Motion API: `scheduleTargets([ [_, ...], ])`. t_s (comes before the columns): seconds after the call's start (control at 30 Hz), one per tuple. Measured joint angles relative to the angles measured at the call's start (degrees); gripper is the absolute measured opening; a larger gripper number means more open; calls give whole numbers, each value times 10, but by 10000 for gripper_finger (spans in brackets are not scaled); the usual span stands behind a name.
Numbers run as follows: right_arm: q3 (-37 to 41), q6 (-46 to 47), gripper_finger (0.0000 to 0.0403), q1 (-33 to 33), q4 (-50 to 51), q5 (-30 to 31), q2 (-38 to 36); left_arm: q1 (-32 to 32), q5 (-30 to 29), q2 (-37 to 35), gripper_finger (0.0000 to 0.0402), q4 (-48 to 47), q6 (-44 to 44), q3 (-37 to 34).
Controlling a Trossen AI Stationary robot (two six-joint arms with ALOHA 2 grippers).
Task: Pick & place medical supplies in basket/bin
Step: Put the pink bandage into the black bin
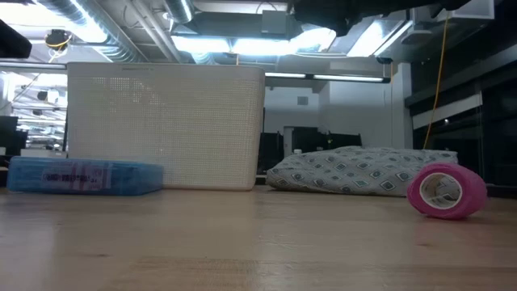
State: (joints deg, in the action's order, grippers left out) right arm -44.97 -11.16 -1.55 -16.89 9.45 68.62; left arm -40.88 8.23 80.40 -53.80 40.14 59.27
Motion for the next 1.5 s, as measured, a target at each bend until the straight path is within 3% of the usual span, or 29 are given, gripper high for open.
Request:
scheduleTargets([
  [0.1,0,0,178,0,-1,0,0,0,-39,-1,182,1,-49,22],
  [0.23,0,8,178,0,-7,-23,0,3,-179,-1,182,32,-167,47],
  [0.37,0,30,178,-1,-11,-64,0,21,-312,-1,182,131,-293,47],
  [0.47,0,47,178,-1,-8,-73,0,50,-347,0,182,241,-375,32],
  [0.6,0,47,178,-1,14,-73,0,106,-288,0,182,394,-460,-32],
  [0.83,0,87,178,-2,45,-113,0,229,-160,0,182,637,-474,-173],
  [0.93,0,132,178,-2,93,-120,0,269,-107,0,182,743,-474,-213],
  [1.07,0,221,178,-2,178,-135,0,304,-83,0,182,870,-485,-250],
  [1.3,0,312,178,-34,226,-179,0,319,-71,0,182,931,-485,-258],
  [1.5,0,287,178,-91,227,-135,12,307,-87,0,182,930,-485,-258],
])
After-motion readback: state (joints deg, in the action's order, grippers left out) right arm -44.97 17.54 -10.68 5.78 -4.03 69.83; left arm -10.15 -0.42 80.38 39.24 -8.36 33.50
